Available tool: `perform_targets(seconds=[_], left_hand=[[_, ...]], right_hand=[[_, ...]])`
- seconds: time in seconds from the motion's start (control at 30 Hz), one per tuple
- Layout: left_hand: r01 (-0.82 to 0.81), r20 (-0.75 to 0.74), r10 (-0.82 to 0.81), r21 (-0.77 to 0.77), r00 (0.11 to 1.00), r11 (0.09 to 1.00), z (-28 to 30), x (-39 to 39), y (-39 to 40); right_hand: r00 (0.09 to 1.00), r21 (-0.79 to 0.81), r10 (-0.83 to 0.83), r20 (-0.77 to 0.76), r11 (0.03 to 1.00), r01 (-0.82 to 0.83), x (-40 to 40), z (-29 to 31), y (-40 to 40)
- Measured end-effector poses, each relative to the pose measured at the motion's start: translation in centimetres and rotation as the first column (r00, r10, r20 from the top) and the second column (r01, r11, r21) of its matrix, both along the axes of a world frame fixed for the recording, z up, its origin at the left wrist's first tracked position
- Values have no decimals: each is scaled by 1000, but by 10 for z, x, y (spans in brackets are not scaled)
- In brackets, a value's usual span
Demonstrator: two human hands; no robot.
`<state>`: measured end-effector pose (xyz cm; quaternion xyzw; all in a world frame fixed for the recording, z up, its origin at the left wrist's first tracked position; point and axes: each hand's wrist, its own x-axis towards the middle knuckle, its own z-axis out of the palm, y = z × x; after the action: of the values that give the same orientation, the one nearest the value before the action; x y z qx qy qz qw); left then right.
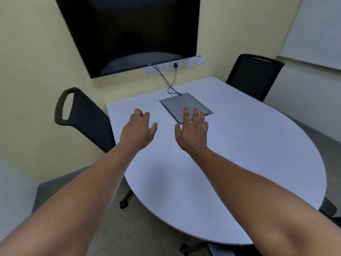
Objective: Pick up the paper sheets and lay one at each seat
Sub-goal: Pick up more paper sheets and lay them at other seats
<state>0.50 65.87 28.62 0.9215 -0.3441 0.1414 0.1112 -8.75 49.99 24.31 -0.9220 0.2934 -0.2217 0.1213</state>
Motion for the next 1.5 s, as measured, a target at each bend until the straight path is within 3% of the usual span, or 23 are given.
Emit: perform_targets(seconds=[0.23,0.4,0.8,0.97,1.07,1.17,1.33,1.5], left_hand=[[115,-47,-117,-31,992,993,-7,73,-60],[243,-52,-240,48,969,969,-39,111,-117],[303,-288,-265,95,920,948,-129,171,-231],[297,-424,-239,76,874,952,-168,198,-264],[215,-573,-181,-9,800,977,-200,203,-278],[198,-653,-173,-35,738,980,-236,204,-287],[227,-658,-173,-3,733,974,-279,215,-300],[121,-708,-56,42,704,992,-292,226,-311]], right_hand=[[983,39,-173,-59,984,176,33,-12,-47],[961,63,-246,-122,965,255,74,-38,-94],[915,213,-326,-238,901,377,133,-107,-179],[878,352,-370,-304,813,464,142,-141,-204],[858,405,-370,-356,766,499,143,-167,-213],[850,371,-345,-399,787,493,146,-194,-216],[801,268,-352,-485,812,519,155,-227,-219],[784,256,-315,-535,823,507,158,-246,-212]])
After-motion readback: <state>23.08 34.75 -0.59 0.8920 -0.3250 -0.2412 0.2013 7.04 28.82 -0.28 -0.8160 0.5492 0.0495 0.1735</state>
